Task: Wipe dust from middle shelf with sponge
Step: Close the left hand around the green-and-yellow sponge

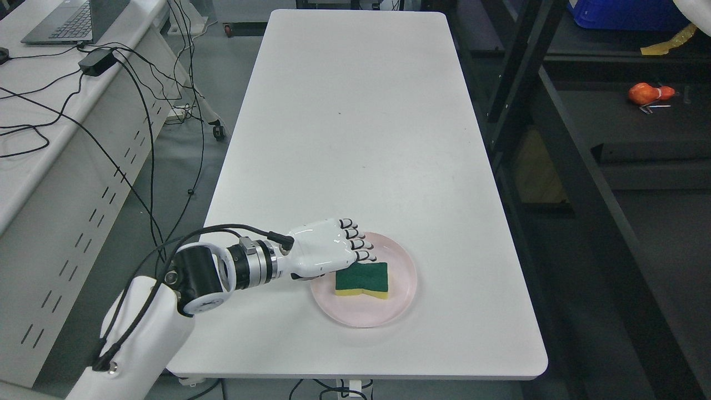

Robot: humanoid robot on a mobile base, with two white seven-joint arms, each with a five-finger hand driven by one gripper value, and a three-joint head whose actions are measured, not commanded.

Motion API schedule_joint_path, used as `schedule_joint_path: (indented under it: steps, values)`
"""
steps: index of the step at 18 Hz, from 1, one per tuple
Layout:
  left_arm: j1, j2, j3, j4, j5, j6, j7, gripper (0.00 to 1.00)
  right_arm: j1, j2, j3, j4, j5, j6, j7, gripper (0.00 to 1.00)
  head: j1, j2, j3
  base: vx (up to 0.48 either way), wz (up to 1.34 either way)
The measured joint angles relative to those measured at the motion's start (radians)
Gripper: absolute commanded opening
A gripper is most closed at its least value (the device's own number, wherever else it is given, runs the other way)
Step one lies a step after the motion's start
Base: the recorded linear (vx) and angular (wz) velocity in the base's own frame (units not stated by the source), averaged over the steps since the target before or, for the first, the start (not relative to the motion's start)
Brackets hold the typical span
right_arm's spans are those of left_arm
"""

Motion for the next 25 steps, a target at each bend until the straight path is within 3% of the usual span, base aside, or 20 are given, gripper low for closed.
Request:
schedule_joint_path:
  steps: [3,9,12,17,25]
  values:
    - [0.002,-0.015,-0.011,0.019,-0.011,0.002,0.002,0.72,0.0,0.0,0.0,0.0,0.0,0.0,0.0,1.0,0.0,0.0,0.0,0.0,0.0]
    - [0.017,-0.037,-0.008,0.044,-0.005,0.007,0.007,0.34,0.0,0.0,0.0,0.0,0.0,0.0,0.0,1.0,0.0,0.0,0.0,0.0,0.0]
    - [0.032,-0.048,0.014,0.052,0.028,0.009,-0.001,0.28,0.0,0.0,0.0,0.0,0.0,0.0,0.0,1.0,0.0,0.0,0.0,0.0,0.0]
    - [0.063,-0.064,0.081,0.062,0.088,-0.024,-0.002,0.04,0.0,0.0,0.0,0.0,0.0,0.0,0.0,1.0,0.0,0.0,0.0,0.0,0.0]
    - [0.116,-0.081,0.212,0.072,0.354,-0.041,-0.001,0.01,0.0,0.0,0.0,0.0,0.0,0.0,0.0,1.0,0.0,0.0,0.0,0.0,0.0]
